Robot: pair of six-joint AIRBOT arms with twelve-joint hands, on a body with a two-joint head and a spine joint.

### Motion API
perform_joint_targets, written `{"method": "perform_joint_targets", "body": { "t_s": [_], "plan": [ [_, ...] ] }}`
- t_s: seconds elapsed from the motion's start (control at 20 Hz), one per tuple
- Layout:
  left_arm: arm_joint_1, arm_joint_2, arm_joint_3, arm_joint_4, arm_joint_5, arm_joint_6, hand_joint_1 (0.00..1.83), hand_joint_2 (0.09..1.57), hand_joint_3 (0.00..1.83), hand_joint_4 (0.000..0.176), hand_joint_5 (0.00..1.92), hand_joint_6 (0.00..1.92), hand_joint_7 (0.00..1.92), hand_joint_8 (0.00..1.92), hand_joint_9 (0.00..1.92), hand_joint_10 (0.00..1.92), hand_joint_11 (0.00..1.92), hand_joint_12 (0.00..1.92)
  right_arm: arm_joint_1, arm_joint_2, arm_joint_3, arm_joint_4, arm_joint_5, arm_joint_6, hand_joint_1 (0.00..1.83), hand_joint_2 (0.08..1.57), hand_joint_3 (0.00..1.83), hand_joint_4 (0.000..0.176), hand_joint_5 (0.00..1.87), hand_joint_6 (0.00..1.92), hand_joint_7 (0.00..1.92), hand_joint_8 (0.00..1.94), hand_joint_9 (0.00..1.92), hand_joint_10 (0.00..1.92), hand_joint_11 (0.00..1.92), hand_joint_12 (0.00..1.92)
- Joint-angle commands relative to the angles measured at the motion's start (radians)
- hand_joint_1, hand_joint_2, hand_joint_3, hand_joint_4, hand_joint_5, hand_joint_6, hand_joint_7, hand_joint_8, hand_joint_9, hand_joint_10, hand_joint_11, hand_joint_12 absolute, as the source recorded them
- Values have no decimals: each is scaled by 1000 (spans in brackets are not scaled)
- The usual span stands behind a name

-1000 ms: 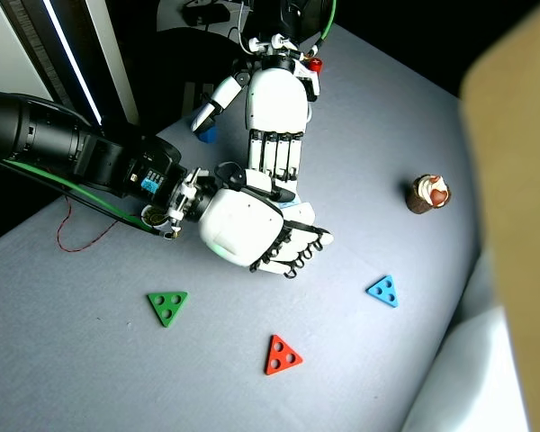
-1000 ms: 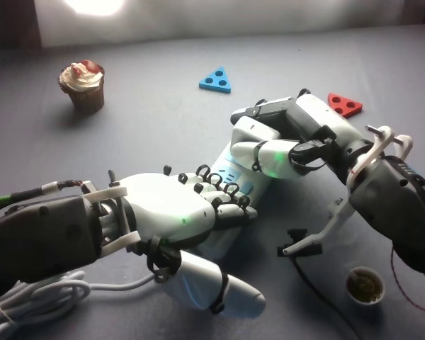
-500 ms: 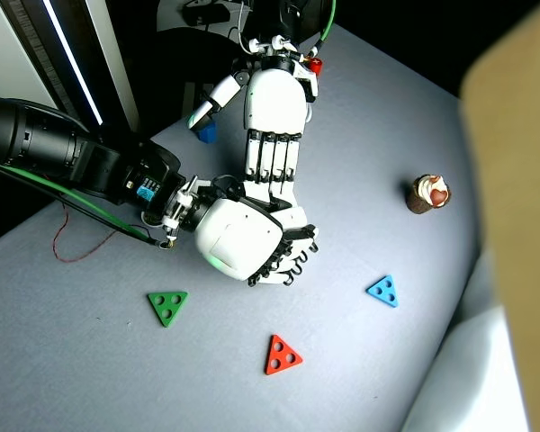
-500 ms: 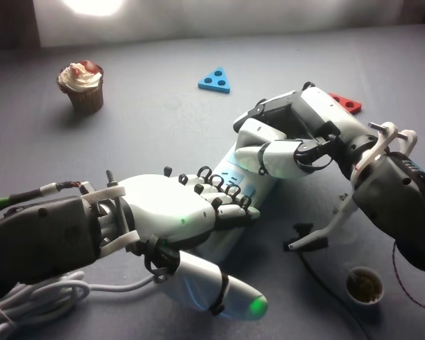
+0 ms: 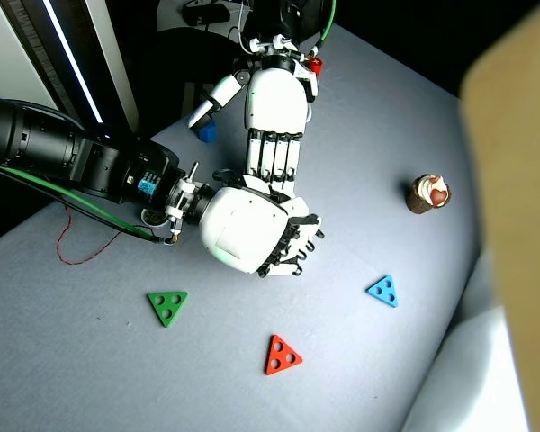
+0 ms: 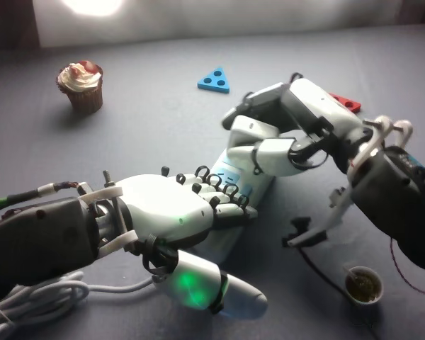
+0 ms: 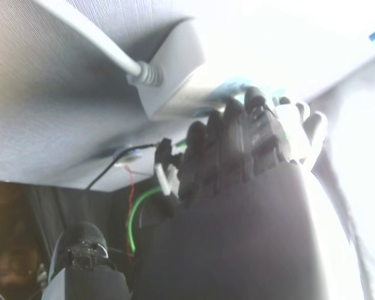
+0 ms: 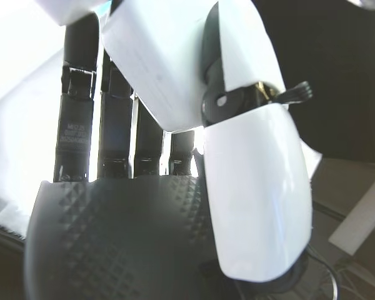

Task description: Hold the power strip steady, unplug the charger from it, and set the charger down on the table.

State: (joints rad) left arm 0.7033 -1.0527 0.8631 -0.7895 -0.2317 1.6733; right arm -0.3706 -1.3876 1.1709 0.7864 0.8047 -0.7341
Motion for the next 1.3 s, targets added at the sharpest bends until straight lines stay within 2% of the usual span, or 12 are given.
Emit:
{"method": "perform_joint_targets", "body": {
  "t_s": [0.0,0.3,0.35,0.4,0.55,0.6,0.7,0.75,0.85,0.95,1.0,1.25],
  "plan": [
    [2,1,0,0,-40,-9,0,949,0,0,121,3,116,2,91,1,46,86,16,5,-9,-57,64,19,1243,1057,0,37,1090,834,1153,657,1184,43,706,928],
    [2,3,-3,0,-44,-9,0,958,2,0,115,3,99,2,73,2,41,82,12,94,-75,-139,65,35,1250,1040,0,40,1136,746,1193,597,1235,11,757,898],
    [2,3,-3,0,-44,-9,0,965,4,0,126,7,114,7,90,8,49,86,5,113,-93,-153,70,39,1367,1023,1,0,1165,649,1350,203,1101,751,754,895],
    [2,3,-3,0,-44,-9,0,964,3,0,114,1,107,3,80,3,35,79,-9,136,-116,-196,82,52,1387,1033,4,0,1139,688,1271,364,1034,967,725,958],
    [2,5,-6,1,-49,-9,0,958,0,0,110,0,101,0,80,2,39,81,-39,197,-160,-301,94,84,1387,1053,0,0,1091,782,1184,526,990,1064,733,937],
    [2,6,-6,1,-51,-9,0,962,2,0,109,1,102,1,82,3,46,84,-44,205,-166,-322,95,86,1389,1050,0,0,1086,772,1195,521,1003,1057,752,925],
    [2,7,-8,1,-53,-9,0,964,2,0,93,0,92,0,71,0,36,79,-56,218,-169,-483,126,133,1256,1043,0,31,1140,742,1187,600,1134,235,767,888],
    [2,8,-9,1,-53,-9,0,964,2,0,94,0,87,0,63,0,26,75,-77,231,-159,-568,148,153,1365,1045,0,0,1117,736,1228,475,1047,850,779,889],
    [2,8,-10,1,-53,-9,0,963,1,0,87,0,79,0,51,0,16,71,-90,246,-149,-619,158,154,1251,1050,4,22,1074,823,1201,605,1130,208,789,842],
    [2,8,-10,1,-52,-9,0,961,0,0,85,0,80,1,58,3,21,73,-92,256,-132,-703,179,154,1242,1062,0,29,1052,863,1169,665,1191,42,798,833],
    [2,8,-10,1,-52,-9,0,964,1,0,88,1,88,4,64,6,26,75,-92,259,-120,-759,187,154,1360,1049,6,0,1046,836,1206,534,1061,811,832,800],
    [2,12,-11,1,-54,-9,0,958,0,0,96,5,98,7,74,9,35,80,-99,275,-76,-912,188,155,1385,1064,0,0,999,928,1166,551,1018,1036,853,763]
  ]
}}
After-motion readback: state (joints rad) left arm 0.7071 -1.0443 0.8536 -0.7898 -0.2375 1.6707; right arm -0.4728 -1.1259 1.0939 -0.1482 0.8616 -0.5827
